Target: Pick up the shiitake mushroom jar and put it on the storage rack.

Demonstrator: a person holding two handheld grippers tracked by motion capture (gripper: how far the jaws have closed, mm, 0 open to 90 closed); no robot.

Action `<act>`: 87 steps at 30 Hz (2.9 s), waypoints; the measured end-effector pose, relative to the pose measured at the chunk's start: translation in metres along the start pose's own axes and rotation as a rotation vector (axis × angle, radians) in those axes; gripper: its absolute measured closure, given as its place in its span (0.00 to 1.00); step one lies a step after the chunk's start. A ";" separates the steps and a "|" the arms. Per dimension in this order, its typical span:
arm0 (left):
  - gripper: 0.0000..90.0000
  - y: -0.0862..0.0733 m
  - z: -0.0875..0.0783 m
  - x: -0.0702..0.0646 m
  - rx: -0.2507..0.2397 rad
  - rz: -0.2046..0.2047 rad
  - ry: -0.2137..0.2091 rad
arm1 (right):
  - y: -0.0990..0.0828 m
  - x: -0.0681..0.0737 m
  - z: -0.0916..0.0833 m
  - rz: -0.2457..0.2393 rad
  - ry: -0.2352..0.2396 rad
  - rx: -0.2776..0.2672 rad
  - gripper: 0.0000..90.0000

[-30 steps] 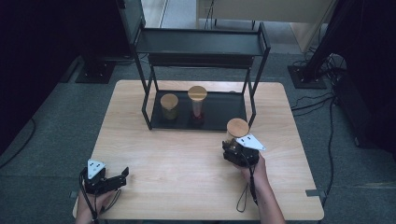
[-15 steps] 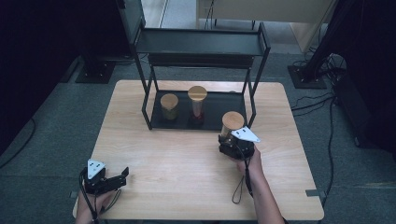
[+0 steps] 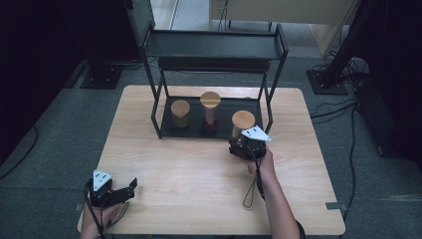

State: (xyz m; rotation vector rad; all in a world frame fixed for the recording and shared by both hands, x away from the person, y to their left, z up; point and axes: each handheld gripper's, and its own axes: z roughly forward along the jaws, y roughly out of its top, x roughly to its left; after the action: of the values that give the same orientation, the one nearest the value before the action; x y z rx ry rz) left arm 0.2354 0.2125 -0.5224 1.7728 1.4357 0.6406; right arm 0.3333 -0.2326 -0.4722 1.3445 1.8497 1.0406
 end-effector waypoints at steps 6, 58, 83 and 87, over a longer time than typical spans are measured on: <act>0.01 0.000 0.000 0.000 0.001 0.000 0.000 | 0.007 -0.003 0.009 0.013 -0.007 0.002 0.28; 0.01 0.000 0.000 0.000 -0.002 -0.001 -0.002 | 0.027 -0.017 0.081 0.098 -0.058 0.052 0.28; 0.01 0.000 0.001 -0.001 0.004 0.006 -0.002 | 0.007 -0.011 0.073 0.124 0.015 0.015 0.00; 0.01 0.001 0.001 -0.001 0.007 0.008 -0.003 | 0.001 -0.009 0.069 0.118 0.029 0.016 0.00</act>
State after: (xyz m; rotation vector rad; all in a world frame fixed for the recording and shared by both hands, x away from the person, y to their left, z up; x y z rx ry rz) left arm 0.2365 0.2114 -0.5225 1.7847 1.4312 0.6374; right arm 0.3939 -0.2247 -0.5059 1.4704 1.8213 1.1136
